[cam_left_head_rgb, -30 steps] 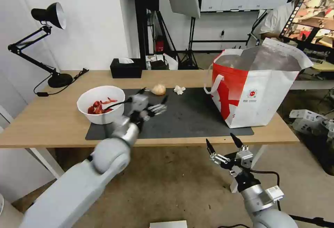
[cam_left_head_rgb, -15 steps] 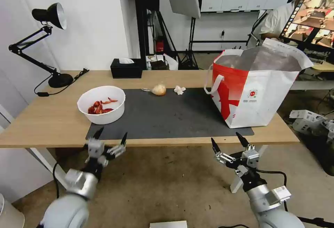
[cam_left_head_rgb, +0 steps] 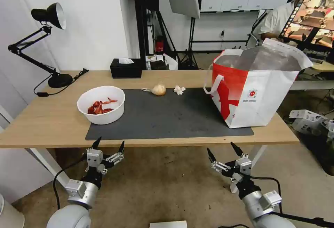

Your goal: Pick up the trash from the table and place it into the takeout bag.

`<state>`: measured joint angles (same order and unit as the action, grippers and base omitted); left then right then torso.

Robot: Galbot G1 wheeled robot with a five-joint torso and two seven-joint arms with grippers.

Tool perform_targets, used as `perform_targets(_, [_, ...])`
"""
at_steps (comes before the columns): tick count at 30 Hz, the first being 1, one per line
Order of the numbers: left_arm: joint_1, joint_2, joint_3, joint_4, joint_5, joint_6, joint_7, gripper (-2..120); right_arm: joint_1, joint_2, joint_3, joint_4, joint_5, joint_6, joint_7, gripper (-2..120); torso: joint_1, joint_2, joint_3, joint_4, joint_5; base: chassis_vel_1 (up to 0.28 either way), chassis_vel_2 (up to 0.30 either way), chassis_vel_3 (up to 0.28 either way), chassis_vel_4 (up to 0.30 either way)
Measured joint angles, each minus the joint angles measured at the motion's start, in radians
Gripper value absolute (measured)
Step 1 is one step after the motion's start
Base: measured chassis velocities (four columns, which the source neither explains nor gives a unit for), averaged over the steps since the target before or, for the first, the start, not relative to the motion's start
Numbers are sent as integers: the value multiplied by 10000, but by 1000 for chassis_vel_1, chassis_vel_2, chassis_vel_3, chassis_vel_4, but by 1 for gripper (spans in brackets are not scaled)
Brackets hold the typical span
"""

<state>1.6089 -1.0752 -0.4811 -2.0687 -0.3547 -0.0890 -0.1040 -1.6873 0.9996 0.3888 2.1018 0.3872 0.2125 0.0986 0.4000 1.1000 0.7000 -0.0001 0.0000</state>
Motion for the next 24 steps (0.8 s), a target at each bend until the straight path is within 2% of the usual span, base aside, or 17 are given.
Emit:
perform_targets(15, [-60, -1, 129, 70, -13, 8, -9, 100, 195, -100, -210, 35, 16, -85, -12, 100, 0, 0, 0, -1, 0, 0, 0, 0, 0])
perform_targets(20, [-57, -9, 81, 74, -11, 8, -19, 100, 1326, -709, -936, 150, 550, -606, 4, 100, -1, 0, 0, -1, 1, 0, 0, 0, 0])
perform_targets(21, [-52, -26, 49, 57, -10, 8, -25, 100, 2318, -1188, -1459, 97, 1037, -891, 0, 100, 0, 0, 0, 1, 1, 0, 0, 0, 0])
perform_targets(22, [-52, -26, 49, 57, -10, 8, -25, 100, 2318, -1188, -1459, 97, 1037, -891, 0, 100, 0, 0, 0, 1, 1, 0, 0, 0, 0])
perform_targets(24, [-50, -94, 33, -1, -6, 8, -29, 100, 3807, -1672, -2259, -299, 1730, -1127, -10, 100, 1, -1, 1, 5, -1, 0, 0, 0, 0])
